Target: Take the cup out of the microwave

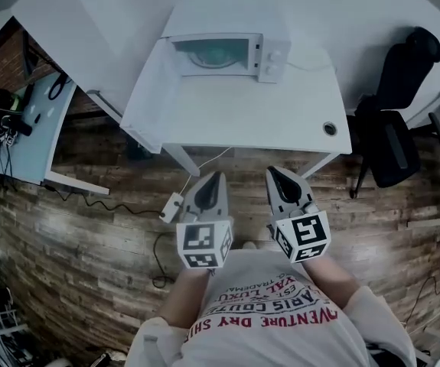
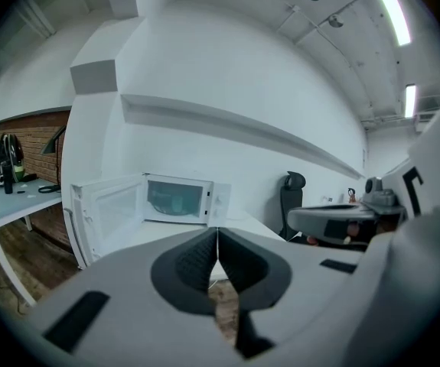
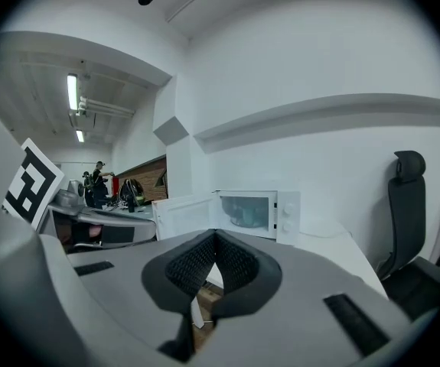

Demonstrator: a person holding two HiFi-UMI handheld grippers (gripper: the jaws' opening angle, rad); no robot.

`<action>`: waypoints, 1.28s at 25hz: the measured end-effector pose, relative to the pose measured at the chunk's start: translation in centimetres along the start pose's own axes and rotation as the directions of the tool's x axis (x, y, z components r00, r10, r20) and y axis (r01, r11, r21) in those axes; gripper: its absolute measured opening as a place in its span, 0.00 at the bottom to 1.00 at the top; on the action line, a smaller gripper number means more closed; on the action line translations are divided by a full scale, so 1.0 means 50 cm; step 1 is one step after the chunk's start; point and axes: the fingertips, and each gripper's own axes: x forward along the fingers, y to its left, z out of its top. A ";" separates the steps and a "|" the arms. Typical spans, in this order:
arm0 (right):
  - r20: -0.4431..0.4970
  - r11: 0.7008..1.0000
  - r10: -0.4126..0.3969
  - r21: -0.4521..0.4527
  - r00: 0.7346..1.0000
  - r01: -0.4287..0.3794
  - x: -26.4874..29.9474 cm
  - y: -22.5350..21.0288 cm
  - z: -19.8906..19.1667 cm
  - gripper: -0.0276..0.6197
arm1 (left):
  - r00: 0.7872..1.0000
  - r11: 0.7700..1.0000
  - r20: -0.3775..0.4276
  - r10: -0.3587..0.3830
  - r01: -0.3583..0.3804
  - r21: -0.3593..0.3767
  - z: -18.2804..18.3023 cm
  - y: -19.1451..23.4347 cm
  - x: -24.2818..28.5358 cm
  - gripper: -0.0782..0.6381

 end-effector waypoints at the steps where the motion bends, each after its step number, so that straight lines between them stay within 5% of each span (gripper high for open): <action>1: -0.001 1.000 0.000 -0.003 1.000 0.000 0.015 -0.013 0.002 0.05 | 1.000 1.000 0.001 0.003 -0.003 0.001 0.005 0.005 0.017 0.12; 32: -0.040 0.995 -0.098 -0.011 0.994 0.098 0.618 -0.296 0.096 0.05 | 0.992 0.992 -0.006 -0.125 0.125 -0.006 0.187 0.298 0.667 0.12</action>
